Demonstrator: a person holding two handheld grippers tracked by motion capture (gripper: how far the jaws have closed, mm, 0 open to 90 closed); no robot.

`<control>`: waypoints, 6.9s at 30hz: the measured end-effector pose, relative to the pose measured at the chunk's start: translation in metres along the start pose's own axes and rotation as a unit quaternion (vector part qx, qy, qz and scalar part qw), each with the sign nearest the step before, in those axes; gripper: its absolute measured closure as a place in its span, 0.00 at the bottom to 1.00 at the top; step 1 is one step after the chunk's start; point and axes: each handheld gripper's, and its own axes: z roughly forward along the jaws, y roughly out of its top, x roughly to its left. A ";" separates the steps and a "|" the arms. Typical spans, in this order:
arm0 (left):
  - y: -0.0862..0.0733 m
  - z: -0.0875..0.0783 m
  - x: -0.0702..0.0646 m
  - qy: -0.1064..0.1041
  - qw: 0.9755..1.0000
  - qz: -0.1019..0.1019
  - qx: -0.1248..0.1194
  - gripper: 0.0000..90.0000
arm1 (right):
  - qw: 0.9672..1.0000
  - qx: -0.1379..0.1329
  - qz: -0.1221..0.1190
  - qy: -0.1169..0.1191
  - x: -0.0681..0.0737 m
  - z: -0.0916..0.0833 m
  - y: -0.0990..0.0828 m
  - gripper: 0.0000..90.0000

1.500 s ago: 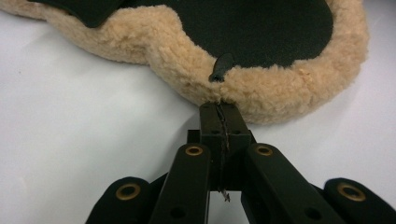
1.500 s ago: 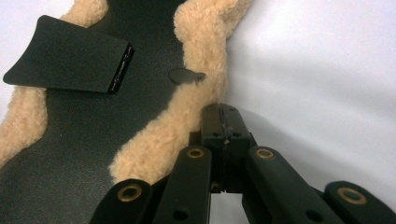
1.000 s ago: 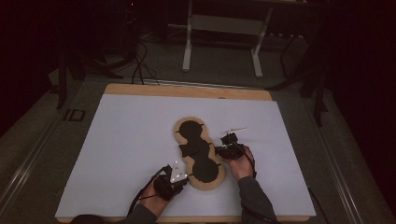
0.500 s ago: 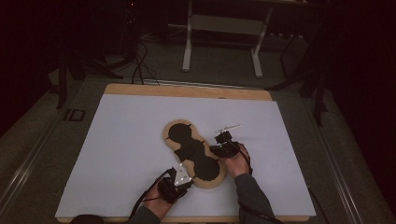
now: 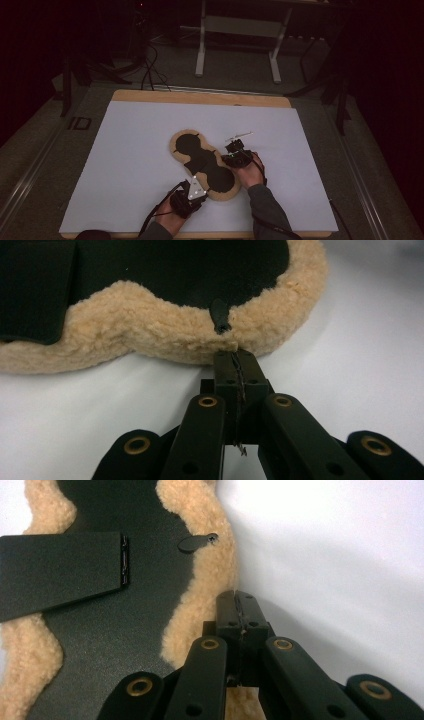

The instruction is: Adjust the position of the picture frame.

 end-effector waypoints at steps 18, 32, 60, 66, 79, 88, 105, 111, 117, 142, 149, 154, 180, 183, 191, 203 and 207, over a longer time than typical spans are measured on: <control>0.001 0.002 -0.012 -0.017 1.000 0.012 -0.003 1.00 | 0.999 -0.014 -0.035 0.015 0.017 0.009 0.006 1.00; 0.008 -0.018 -0.006 -0.018 0.999 0.028 -0.036 0.98 | 0.999 -0.039 -0.029 0.020 0.014 -0.003 0.000 0.99; -0.002 -0.075 0.107 0.095 0.987 -0.090 -0.091 0.98 | 0.997 -0.061 -0.037 0.024 0.013 -0.040 -0.041 0.96; -0.005 -0.074 0.127 0.102 0.984 -0.114 -0.088 0.98 | 0.997 -0.056 -0.051 0.021 0.017 -0.045 -0.051 0.95; -0.008 -0.042 0.171 0.122 0.979 -0.155 -0.057 0.87 | 0.997 -0.056 -0.048 0.014 0.009 -0.065 -0.080 0.94; 0.004 -0.027 0.181 0.142 0.977 -0.155 -0.033 0.90 | 0.998 -0.048 -0.039 0.010 0.005 -0.069 -0.093 0.91; 0.011 -0.015 0.189 0.138 0.977 -0.161 -0.022 0.88 | 0.999 -0.039 -0.028 0.027 0.004 -0.074 -0.109 0.85; 0.013 -0.014 0.190 0.135 0.978 -0.157 -0.016 0.89 | 0.999 -0.027 -0.030 0.034 0.005 -0.072 -0.110 0.84; 0.012 -0.014 0.190 0.137 0.978 -0.157 -0.015 0.90 | 0.998 -0.013 -0.037 0.046 0.009 -0.069 -0.112 0.82; 0.017 -0.007 0.204 0.160 0.974 -0.160 -0.003 1.00 | 0.997 -0.002 -0.042 0.057 0.013 -0.065 -0.113 0.80; 0.014 0.000 0.207 0.144 0.976 -0.166 0.010 1.00 | 0.998 -0.003 -0.039 0.057 0.013 -0.065 -0.113 0.80; 0.012 -0.002 0.207 0.131 0.976 -0.173 0.014 1.00 | 0.998 -0.002 -0.038 0.054 0.012 -0.064 -0.112 0.80; -0.017 -0.027 0.183 0.140 0.978 -0.155 -0.006 1.00 | 0.999 -0.012 -0.006 0.033 0.001 -0.068 -0.115 0.82; -0.021 -0.028 0.182 0.138 0.978 -0.156 0.002 1.00 | 0.999 -0.011 -0.005 0.033 0.001 -0.068 -0.115 0.82; -0.025 -0.032 0.181 0.117 0.978 -0.169 0.023 1.00 | 0.999 -0.011 -0.004 0.034 0.000 -0.068 -0.115 0.82; -0.027 -0.038 0.165 0.130 0.977 -0.165 0.039 1.00 | 1.000 -0.014 0.008 0.026 -0.007 -0.068 -0.113 0.82; -0.027 -0.039 0.160 0.131 0.977 -0.165 0.040 1.00 | 1.000 -0.016 0.018 0.019 -0.011 -0.068 -0.113 0.83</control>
